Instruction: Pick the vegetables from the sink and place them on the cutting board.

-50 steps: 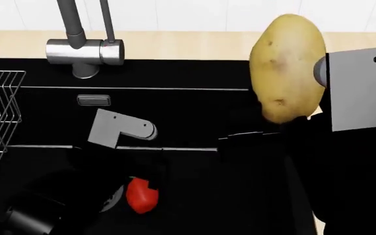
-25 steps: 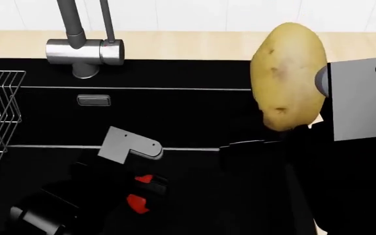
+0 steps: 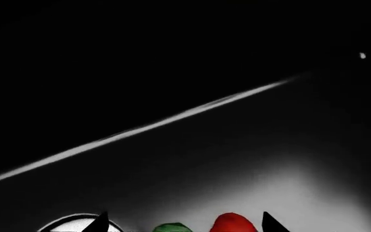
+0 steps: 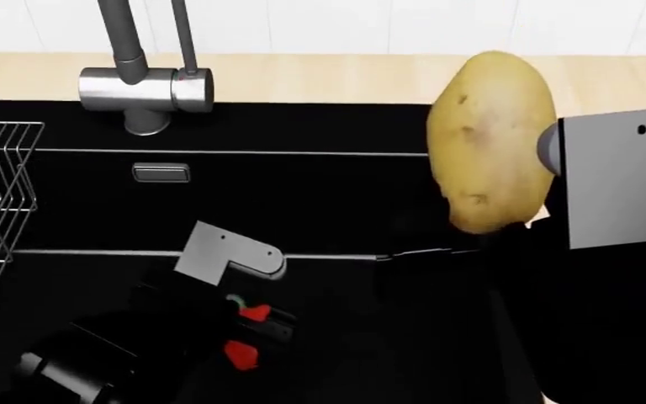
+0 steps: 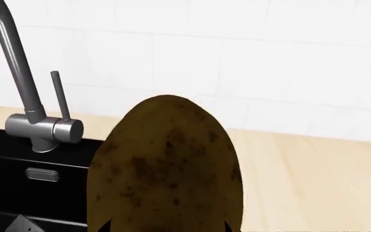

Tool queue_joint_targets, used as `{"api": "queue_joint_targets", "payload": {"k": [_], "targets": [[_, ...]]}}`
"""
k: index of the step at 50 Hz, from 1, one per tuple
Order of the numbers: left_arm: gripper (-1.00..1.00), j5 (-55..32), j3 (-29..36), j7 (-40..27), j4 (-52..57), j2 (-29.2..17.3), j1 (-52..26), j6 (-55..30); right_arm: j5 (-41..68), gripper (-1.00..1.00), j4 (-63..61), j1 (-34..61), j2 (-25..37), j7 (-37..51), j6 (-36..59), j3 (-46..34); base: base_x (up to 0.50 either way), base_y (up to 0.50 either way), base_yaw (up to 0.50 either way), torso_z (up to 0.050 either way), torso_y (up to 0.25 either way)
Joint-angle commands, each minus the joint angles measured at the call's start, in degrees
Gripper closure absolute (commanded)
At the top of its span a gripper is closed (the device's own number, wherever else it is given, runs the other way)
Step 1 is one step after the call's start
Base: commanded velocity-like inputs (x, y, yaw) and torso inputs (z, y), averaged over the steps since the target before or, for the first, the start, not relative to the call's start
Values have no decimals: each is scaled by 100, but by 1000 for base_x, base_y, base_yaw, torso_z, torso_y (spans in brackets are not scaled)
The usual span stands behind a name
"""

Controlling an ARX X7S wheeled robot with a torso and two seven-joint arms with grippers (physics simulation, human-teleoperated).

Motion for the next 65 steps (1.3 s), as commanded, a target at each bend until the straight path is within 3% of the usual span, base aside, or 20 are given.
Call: {"api": "queue_joint_targets", "payload": {"k": [1,2,18,23,29,52,59,65], "targets": [[-100,-700,783,68,-213,-1,252,-100,-122,100,24,-63,-20,-66,23,13,0,3,0,0,0],[100,-700,786,51,-220,-1,255,-82,-132,100,26,-74,-22,-70,15,12,0,0,3,0,0],[100,-757,714,-149,27,-57,-57,160,-190,100,41,-168,-45,-88,-55,14,0,1,3,0,-3],[100,-971,502,-1051,1974,-972,-273,63,-213,100,25,-185,-69,-78,-73,20,-2,0,0,0,0],[100,-1052,318,-1601,3114,-1573,-508,101,-186,100,1,-156,-82,-48,-48,38,0,0,0,0,0],[100,-1386,-515,-2598,6511,-3364,-1161,375,-436,100,-198,-244,68,-160,-272,158,0,0,0,0,0],[100,-1230,-726,-2681,7719,-4028,-1129,677,-406,100,-84,-254,121,-202,-171,122,0,0,0,0,0],[100,-1106,-802,-2722,8004,-4385,-930,913,-499,100,-103,-391,209,-270,-329,129,0,0,0,0,0]]}}
